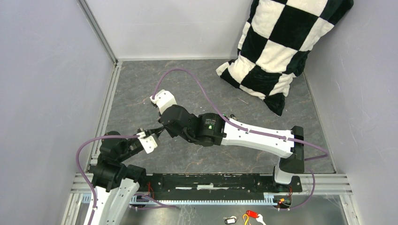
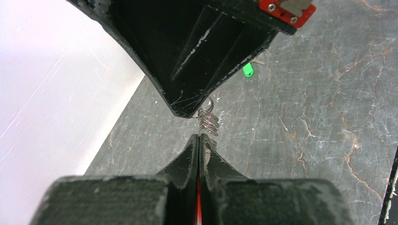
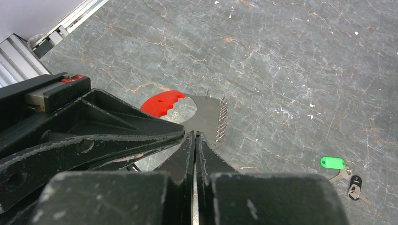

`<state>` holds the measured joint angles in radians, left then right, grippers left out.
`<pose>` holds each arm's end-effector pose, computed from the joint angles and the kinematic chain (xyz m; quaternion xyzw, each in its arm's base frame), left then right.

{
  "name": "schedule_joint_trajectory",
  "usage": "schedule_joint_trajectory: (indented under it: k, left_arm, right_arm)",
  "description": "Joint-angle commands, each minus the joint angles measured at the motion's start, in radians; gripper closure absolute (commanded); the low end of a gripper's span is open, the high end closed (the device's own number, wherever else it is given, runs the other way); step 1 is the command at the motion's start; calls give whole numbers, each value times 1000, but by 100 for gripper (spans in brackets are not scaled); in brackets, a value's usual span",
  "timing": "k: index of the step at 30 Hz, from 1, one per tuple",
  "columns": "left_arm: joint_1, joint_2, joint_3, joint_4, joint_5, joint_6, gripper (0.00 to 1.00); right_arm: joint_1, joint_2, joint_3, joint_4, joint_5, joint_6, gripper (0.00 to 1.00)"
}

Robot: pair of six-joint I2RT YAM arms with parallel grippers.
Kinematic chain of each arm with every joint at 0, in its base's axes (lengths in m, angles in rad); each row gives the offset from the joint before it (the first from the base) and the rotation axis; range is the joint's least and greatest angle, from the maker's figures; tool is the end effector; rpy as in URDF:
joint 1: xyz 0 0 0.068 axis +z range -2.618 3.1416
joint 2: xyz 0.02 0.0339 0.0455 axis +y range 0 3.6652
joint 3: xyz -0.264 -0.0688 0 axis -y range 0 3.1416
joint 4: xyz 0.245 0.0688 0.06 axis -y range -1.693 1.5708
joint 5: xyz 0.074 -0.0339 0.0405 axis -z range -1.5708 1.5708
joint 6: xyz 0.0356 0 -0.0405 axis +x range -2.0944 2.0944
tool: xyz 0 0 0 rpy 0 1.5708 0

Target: Put the keys on the keyring

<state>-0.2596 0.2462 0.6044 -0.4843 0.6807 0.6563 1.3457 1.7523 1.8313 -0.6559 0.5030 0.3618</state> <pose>0.0650 -0.0405 0.3071 0.5106 0.5368 -0.1227 0.6604 0.1050 0.3815 0.3949 -0.2976 0.8065 0.2043 0.4683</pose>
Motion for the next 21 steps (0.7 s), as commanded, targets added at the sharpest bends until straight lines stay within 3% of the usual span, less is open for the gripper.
schedule_joint_trajectory:
  k: [1, 11, 18, 21]
  left_arm:
    - [-3, -15, 11, 62, -21, 51, 98]
    - [-3, -20, 17, 60, 43, 11, 97]
    - [-3, -8, 77, -19, 187, -69, 40]
    - [-3, 10, 114, -53, 225, -129, 33]
  right_arm:
    - [-6, -5, -16, -22, -14, 16, 100]
    - [-12, -12, -27, 7, -62, 14, 100]
    - [-66, -49, -78, 21, -228, -4, 100]
    - [-81, -86, -115, 41, -288, -52, 100]
